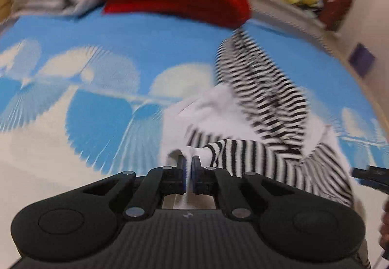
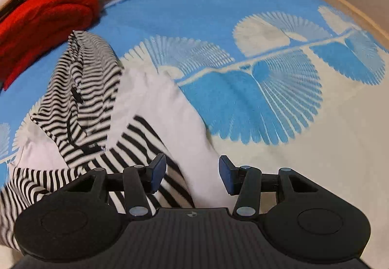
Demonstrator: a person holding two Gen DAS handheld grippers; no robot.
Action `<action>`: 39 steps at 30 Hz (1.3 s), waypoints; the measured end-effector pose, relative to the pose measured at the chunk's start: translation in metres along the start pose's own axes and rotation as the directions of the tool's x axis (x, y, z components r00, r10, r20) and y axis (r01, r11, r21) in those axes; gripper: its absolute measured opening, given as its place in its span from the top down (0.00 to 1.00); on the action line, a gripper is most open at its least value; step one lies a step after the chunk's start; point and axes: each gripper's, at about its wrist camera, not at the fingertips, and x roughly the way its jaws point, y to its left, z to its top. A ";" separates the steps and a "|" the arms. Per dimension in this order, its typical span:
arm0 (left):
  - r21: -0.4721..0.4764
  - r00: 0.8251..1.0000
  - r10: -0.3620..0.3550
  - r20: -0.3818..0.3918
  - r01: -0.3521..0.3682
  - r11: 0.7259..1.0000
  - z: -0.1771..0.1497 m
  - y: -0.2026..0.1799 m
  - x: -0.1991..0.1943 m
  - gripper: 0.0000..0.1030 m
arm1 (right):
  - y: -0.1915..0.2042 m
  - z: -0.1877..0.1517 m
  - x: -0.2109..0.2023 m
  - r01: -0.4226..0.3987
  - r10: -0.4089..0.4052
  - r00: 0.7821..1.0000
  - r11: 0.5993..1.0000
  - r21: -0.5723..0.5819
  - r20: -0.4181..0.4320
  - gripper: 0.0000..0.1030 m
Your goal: Fold small clothes
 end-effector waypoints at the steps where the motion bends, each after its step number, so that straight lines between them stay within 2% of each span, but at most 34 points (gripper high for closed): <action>1: 0.006 1.000 -0.011 -0.003 0.011 1.000 -0.001 -0.001 0.000 0.96 | 0.002 0.000 0.002 -0.005 0.005 1.000 1.000 -0.019 0.014 0.51; 4: -0.024 0.998 -0.026 -0.058 0.025 0.999 -0.005 0.007 0.008 0.96 | 0.011 0.000 0.014 -0.019 0.024 0.999 0.994 -0.110 0.044 0.51; 8: -0.060 0.995 -0.044 -0.084 0.039 0.997 -0.006 0.019 0.009 0.96 | 0.031 -0.001 0.038 0.044 -0.020 0.996 0.960 -0.278 0.086 0.51; 10: -0.076 0.994 -0.058 -0.095 0.051 0.996 -0.006 0.022 0.009 0.96 | 0.037 -0.004 0.048 0.020 0.005 0.997 0.943 -0.333 0.074 0.52; 12: -0.071 0.993 -0.051 -0.107 0.044 0.996 -0.005 0.018 0.015 0.96 | 0.043 -0.009 0.054 0.021 0.005 0.998 0.925 -0.378 0.068 0.61; 13: -0.069 0.992 -0.049 -0.114 0.041 0.997 -0.005 0.017 0.017 0.96 | 0.045 -0.010 0.054 0.022 0.005 0.998 0.919 -0.395 0.069 0.74; 14: -0.069 0.992 -0.049 -0.118 0.041 0.997 -0.005 0.017 0.017 0.96 | 0.046 -0.011 0.053 0.016 0.014 0.998 0.911 -0.411 0.068 0.82; 17: -0.079 0.991 -0.063 -0.117 0.054 0.995 -0.005 0.015 0.019 0.96 | 0.042 -0.007 0.046 -0.005 0.043 0.996 0.909 -0.418 0.083 0.91; 18: -0.087 0.991 -0.075 -0.111 0.065 0.994 -0.004 0.015 0.018 0.96 | 0.035 -0.003 0.041 -0.001 0.045 0.993 0.923 -0.384 0.106 0.91; 20: -0.095 0.990 -0.099 -0.103 0.089 0.991 -0.004 0.013 0.017 0.96 | 0.015 0.011 0.029 0.045 0.000 0.984 0.968 -0.247 0.179 0.92; 21: -0.098 0.988 -0.116 -0.104 0.106 0.990 -0.004 0.011 0.017 0.96 | 0.001 0.018 0.024 0.056 -0.023 0.979 0.985 -0.161 0.203 0.92; 23: -0.073 0.989 -0.101 -0.108 0.093 0.993 -0.005 0.006 0.019 0.97 | -0.019 0.027 0.023 0.026 -0.020 0.983 0.999 -0.033 0.182 0.91; 25: -0.042 0.990 -0.059 -0.126 0.054 0.998 -0.007 0.003 0.025 0.96 | -0.021 0.025 0.034 0.032 -0.025 0.992 0.998 -0.052 0.124 0.86; 27: -0.072 0.987 -0.052 -0.151 0.041 0.997 -0.009 0.009 0.031 0.95 | -0.020 0.021 0.040 0.083 -0.077 0.993 0.995 -0.059 0.092 0.79; 28: -0.086 0.987 -0.037 -0.158 0.024 0.996 -0.009 0.012 0.033 0.92 | -0.022 0.020 0.038 0.082 -0.078 0.993 0.996 -0.042 0.091 0.74; 31: -0.065 0.993 -0.004 -0.119 -0.004 0.998 -0.006 0.014 0.026 0.92 | -0.023 0.022 0.018 0.040 -0.036 0.992 0.999 -0.035 0.118 0.73; 33: -0.061 0.994 -0.042 -0.098 0.036 0.997 -0.004 0.012 0.022 0.92 | -0.019 0.021 0.001 -0.002 0.010 0.991 0.998 -0.064 0.133 0.69; 35: -0.054 0.989 -0.097 -0.113 0.092 0.994 -0.005 0.006 0.024 0.92 | -0.014 0.018 -0.008 -0.091 0.101 0.992 0.988 -0.126 0.080 0.60; 36: -0.052 0.983 -0.125 -0.136 0.119 0.992 -0.008 0.004 0.028 0.92 | -0.012 0.012 -0.011 -0.125 0.133 0.990 0.979 -0.159 0.038 0.59; 38: -0.039 0.966 -0.140 -0.219 0.135 0.990 -0.018 0.000 0.045 0.86 | -0.010 0.000 -0.003 -0.158 0.145 0.987 0.963 -0.218 -0.075 0.56; 39: -0.018 0.952 -0.112 -0.283 0.112 0.994 -0.025 -0.002 0.056 0.85 | -0.012 -0.009 0.008 -0.154 0.118 0.982 0.953 -0.259 -0.150 0.56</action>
